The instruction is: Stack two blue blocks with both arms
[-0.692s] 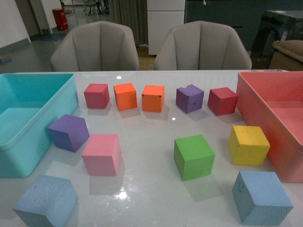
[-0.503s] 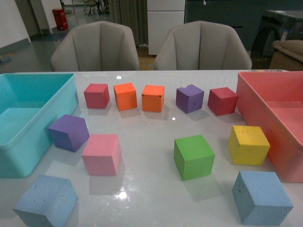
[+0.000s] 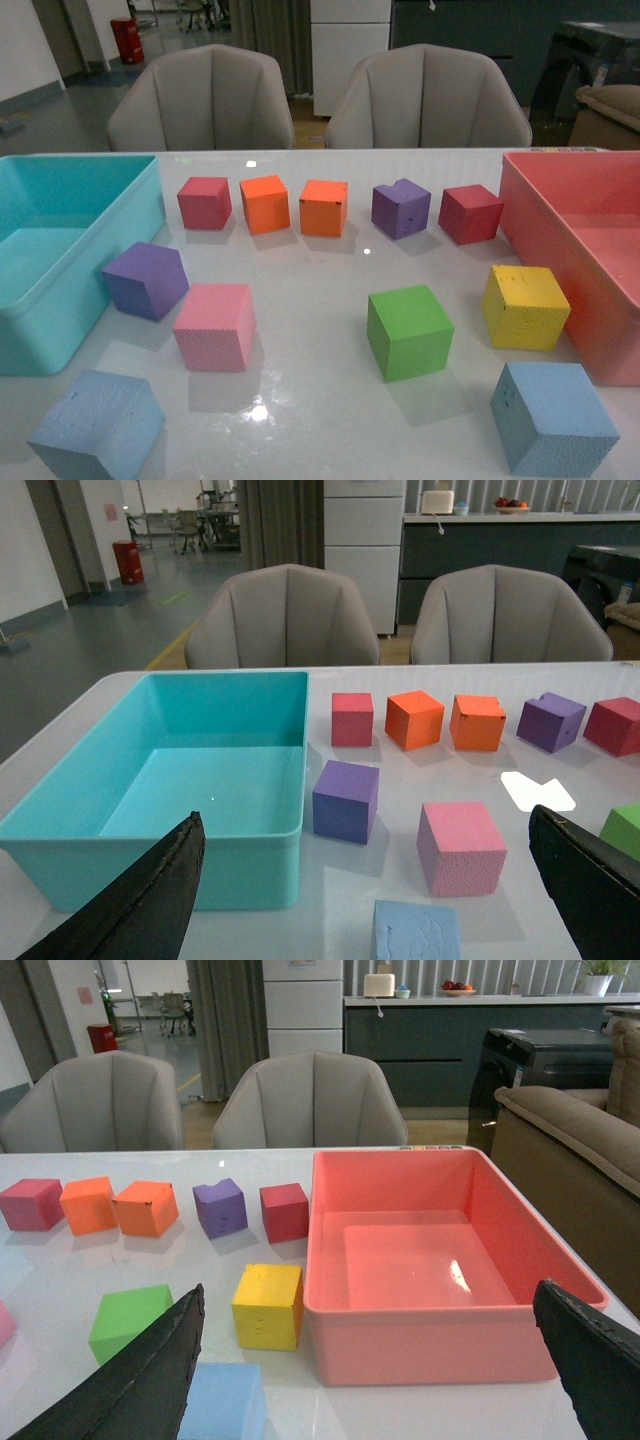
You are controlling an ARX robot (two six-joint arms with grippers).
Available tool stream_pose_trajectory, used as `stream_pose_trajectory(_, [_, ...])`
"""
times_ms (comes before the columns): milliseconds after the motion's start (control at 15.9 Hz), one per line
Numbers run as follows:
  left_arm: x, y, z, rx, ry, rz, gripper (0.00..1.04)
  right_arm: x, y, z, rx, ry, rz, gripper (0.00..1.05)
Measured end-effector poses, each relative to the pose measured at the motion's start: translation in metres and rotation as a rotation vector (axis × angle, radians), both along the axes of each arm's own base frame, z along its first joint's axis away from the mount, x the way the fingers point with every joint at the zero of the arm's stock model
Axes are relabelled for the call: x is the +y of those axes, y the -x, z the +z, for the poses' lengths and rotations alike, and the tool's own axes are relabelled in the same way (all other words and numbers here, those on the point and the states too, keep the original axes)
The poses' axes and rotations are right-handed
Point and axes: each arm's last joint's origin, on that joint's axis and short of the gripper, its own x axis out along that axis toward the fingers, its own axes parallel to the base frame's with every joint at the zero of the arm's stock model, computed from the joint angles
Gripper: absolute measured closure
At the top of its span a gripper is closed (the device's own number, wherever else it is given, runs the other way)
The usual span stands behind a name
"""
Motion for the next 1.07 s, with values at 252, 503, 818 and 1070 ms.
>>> stream_pose_trajectory(252, [0.0000,0.0000,0.0000,0.000,0.000,0.000,0.07,0.0000,0.0000,0.0000,0.000,0.000,0.000,0.06])
stream_pose_trajectory(503, [0.0000,0.0000,0.0000,0.000,0.000,0.000,0.07,0.0000,0.0000,0.0000,0.000,0.000,0.000,0.06])
stream_pose_trajectory(818, [0.0000,0.0000,0.0000,0.000,0.000,0.000,0.07,0.0000,0.0000,0.0000,0.000,0.000,0.000,0.06])
stream_pose_trajectory(1070, [0.0000,0.0000,0.0000,0.000,0.000,0.000,0.07,0.0000,0.0000,0.0000,0.000,0.000,0.000,0.06])
